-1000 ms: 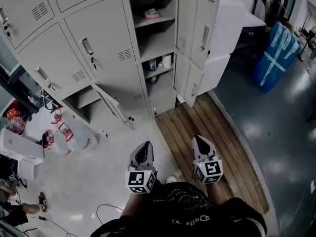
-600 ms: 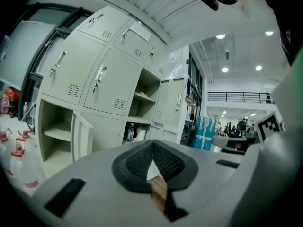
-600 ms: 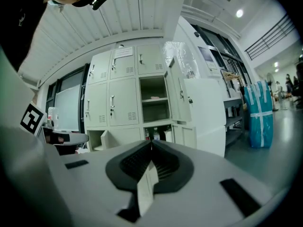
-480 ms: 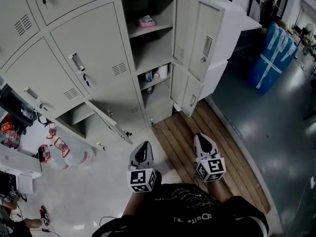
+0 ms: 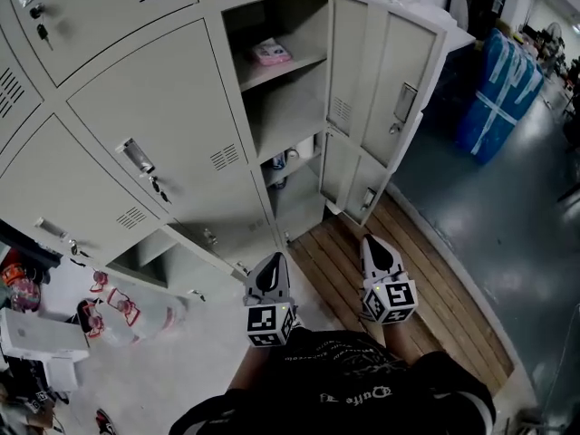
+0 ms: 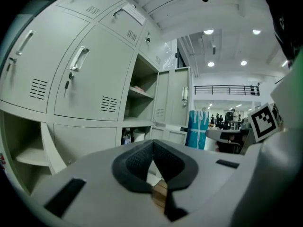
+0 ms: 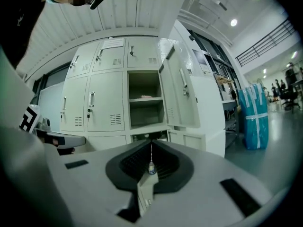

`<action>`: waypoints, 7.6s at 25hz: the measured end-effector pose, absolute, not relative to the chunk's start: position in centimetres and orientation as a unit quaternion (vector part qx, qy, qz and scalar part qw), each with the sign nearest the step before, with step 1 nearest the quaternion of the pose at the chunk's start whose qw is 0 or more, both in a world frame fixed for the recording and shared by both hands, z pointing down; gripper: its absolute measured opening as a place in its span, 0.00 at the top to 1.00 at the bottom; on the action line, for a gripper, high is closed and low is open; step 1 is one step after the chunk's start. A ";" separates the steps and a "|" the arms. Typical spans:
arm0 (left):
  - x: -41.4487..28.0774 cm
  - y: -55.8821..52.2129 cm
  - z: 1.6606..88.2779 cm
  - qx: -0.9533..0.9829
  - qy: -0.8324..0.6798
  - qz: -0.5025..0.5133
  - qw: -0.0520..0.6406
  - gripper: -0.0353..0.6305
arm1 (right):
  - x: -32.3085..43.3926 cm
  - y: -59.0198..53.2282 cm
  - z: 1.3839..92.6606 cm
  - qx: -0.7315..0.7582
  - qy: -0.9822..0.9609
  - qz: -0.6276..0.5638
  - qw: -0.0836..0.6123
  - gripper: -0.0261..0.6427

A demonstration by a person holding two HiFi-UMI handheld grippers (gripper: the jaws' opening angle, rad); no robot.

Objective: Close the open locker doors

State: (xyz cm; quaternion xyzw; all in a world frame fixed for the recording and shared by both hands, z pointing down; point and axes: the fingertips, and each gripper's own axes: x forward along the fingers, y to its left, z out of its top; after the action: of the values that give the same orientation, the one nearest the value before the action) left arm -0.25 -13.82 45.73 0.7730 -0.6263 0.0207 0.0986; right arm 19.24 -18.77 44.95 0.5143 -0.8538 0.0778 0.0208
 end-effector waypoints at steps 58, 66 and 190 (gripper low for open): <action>-0.7 -21.0 46.3 0.750 -0.648 0.050 0.128 0.94 | 26.2 -37.3 37.9 0.474 -0.879 0.010 0.058 0.83; -1.0 -20.6 46.6 0.745 -0.653 0.053 0.130 0.94 | 24.4 -35.9 37.9 0.443 -0.894 0.000 0.063 0.83; -5.6 -20.5 45.8 0.702 -0.700 -0.009 0.131 0.94 | 0.6 -37.2 40.5 0.300 -0.951 -0.011 0.073 0.83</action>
State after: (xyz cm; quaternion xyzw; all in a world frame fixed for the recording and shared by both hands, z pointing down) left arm -5.60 -20.52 45.83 0.7021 -0.6998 -0.0088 0.1313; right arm 0.62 -37.16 40.50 0.2996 -0.9512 -0.0110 0.0732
